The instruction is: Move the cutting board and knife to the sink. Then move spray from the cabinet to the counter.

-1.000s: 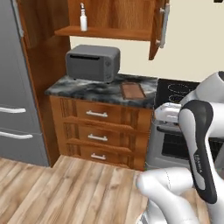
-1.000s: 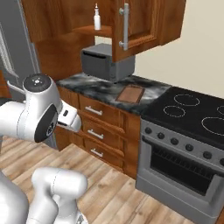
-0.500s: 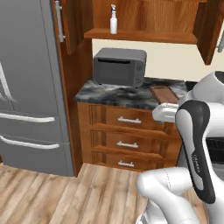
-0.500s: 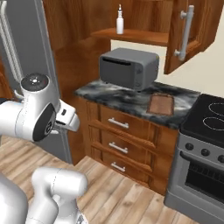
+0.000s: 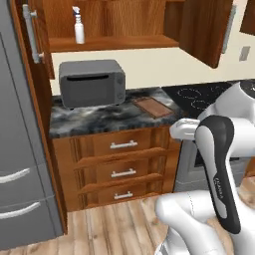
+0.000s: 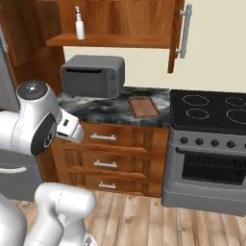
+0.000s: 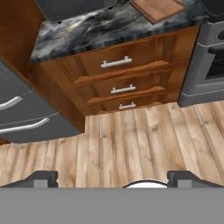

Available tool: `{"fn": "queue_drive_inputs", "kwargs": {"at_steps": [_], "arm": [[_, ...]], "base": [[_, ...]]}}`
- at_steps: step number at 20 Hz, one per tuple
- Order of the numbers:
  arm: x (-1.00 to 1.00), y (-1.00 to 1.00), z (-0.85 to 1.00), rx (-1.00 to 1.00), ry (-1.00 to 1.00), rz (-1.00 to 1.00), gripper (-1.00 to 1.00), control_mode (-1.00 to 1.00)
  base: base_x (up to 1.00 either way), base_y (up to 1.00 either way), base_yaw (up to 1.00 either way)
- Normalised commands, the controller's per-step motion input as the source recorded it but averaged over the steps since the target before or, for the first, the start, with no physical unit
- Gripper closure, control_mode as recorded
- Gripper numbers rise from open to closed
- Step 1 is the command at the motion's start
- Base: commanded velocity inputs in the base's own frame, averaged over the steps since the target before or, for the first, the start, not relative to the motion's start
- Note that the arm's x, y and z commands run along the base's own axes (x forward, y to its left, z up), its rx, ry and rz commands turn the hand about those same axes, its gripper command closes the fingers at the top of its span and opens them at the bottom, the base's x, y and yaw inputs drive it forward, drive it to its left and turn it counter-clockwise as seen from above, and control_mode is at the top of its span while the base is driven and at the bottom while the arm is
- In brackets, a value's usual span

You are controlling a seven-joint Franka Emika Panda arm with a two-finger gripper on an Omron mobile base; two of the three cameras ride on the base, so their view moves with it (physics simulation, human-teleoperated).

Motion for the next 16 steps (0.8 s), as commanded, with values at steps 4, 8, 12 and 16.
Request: {"fn": "queue_drive_inputs", "kwargs": {"at_steps": [4,8,12,16], "arm": [[0.0,0.0,0.0,0.0,0.0,0.0,-1.0,1.0],[0.0,0.0,0.0,0.0,0.0,0.0,-1.0,1.0],[0.0,0.0,0.0,0.0,0.0,0.0,-1.0,1.0],[0.0,0.0,0.0,0.0,0.0,0.0,-1.0,1.0]], "base": [[0.45,0.29,-0.6],[0.41,0.61,-0.39],[0.62,0.6,-0.2],[0.68,0.47,-0.12]]}}
